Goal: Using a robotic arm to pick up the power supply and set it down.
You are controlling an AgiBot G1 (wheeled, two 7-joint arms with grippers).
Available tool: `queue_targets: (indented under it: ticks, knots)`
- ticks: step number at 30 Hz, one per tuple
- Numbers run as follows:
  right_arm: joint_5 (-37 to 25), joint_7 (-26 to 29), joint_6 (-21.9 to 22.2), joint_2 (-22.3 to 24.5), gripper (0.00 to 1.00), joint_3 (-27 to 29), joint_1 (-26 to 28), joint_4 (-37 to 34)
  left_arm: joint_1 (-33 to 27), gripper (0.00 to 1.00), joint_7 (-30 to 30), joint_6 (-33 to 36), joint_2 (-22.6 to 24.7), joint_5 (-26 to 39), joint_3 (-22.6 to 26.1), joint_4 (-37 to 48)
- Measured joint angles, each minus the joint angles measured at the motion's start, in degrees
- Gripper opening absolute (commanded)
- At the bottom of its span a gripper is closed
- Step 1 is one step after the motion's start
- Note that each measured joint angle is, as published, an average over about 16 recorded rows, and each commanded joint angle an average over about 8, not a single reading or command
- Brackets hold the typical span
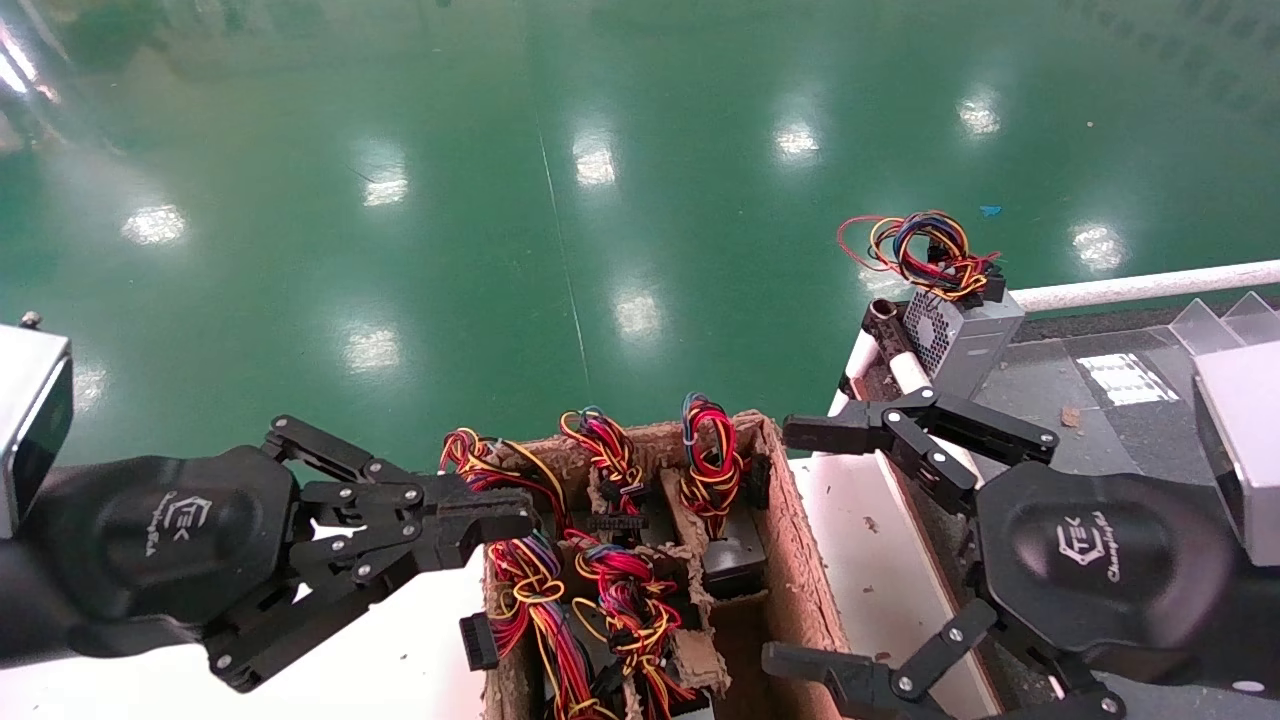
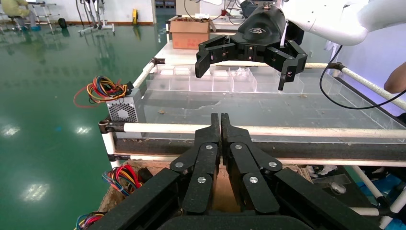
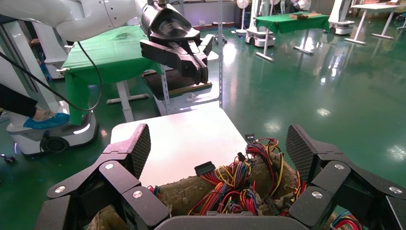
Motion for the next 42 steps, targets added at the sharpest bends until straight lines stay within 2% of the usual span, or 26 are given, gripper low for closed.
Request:
queue_targets:
  ticks: [1,2,9,10,32,42]
  knots:
    - [0.0,0.0,0.0,0.0,1.0,0.0,0.0,0.0,0.0,0.0,0.0,0.0,0.0,0.0,0.0,0.0]
    - [0.0,0.0,0.0,0.0,1.0,0.0,0.0,0.0,0.0,0.06,0.0,0.0,0.0,0.0,0.0,0.0]
    - [0.0,0.0,0.0,0.0,1.0,0.0,0.0,0.0,0.0,0.94,0.0,0.0,0.0,0.0,0.0,0.0]
    - [0.0,0.0,0.0,0.0,1.0,0.0,0.0,0.0,0.0,1.0,0.0,0.0,0.0,0.0,0.0,0.0]
    - [-0.6,-0.1,0.5,-0.3,1.0,-0.3,-0.1,-0.3,0.0,1.0,0.0,0.0,0.0,0.0,0.0,0.0]
    - [-5.4,1.3,3.9,-1.5,1.0,-2.2,0.8,-1.1,0.0,1.0,0.0,0.0,0.0,0.0,0.0,0.0]
